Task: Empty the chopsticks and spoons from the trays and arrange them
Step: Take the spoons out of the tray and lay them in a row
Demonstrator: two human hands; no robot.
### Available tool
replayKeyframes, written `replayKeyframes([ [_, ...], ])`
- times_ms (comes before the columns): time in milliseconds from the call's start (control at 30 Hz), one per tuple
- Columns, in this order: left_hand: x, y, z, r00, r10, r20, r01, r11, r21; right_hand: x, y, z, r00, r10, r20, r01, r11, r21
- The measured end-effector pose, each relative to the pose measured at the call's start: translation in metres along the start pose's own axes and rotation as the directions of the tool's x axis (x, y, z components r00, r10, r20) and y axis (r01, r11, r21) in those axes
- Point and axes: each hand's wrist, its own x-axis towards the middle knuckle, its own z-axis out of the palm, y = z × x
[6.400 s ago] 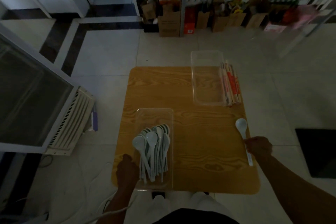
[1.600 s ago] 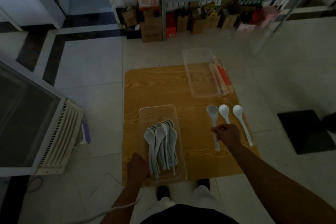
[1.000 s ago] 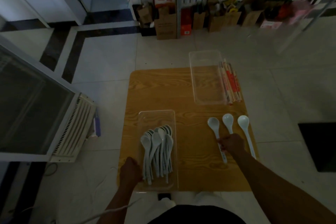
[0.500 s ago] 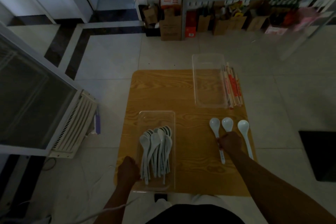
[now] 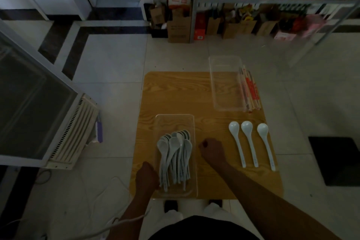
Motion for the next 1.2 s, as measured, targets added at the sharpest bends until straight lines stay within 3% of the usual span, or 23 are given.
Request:
replayKeyframes([
  [100, -0.003, -0.002, -0.003, 0.999, 0.045, 0.009, -0.046, 0.998, 0.035, -0.025, -0.032, 0.028, 0.989, -0.124, 0.087, 0.126, 0.992, -0.019],
  [200, -0.005, -0.004, -0.005, 0.996, 0.086, 0.019, -0.086, 0.995, 0.041, -0.042, -0.050, 0.056, 0.970, -0.156, 0.185, 0.169, 0.984, -0.059],
  [433, -0.009, -0.002, -0.014, 0.990, 0.132, 0.048, -0.133, 0.990, 0.037, -0.059, -0.058, 0.108, 0.954, -0.041, 0.295, 0.055, 0.998, -0.036],
  [567, -0.008, -0.001, -0.015, 0.991, 0.122, 0.060, -0.125, 0.991, 0.047, -0.070, -0.057, 0.128, 0.979, 0.047, 0.196, -0.026, 0.994, -0.108],
  [800, -0.002, -0.005, -0.014, 0.988, 0.129, 0.082, -0.135, 0.988, 0.070, -0.075, -0.058, 0.131, 0.993, 0.078, 0.091, -0.077, 0.997, -0.020],
  [1033, -0.008, -0.004, -0.015, 0.983, 0.182, 0.015, -0.183, 0.981, 0.065, -0.078, -0.049, 0.089, 0.998, -0.057, -0.001, 0.056, 0.991, 0.118],
  [1200, -0.010, -0.005, -0.015, 0.978, 0.209, -0.011, -0.207, 0.973, 0.098, -0.068, -0.034, 0.039, 0.997, -0.043, -0.057, 0.053, 0.983, 0.176],
])
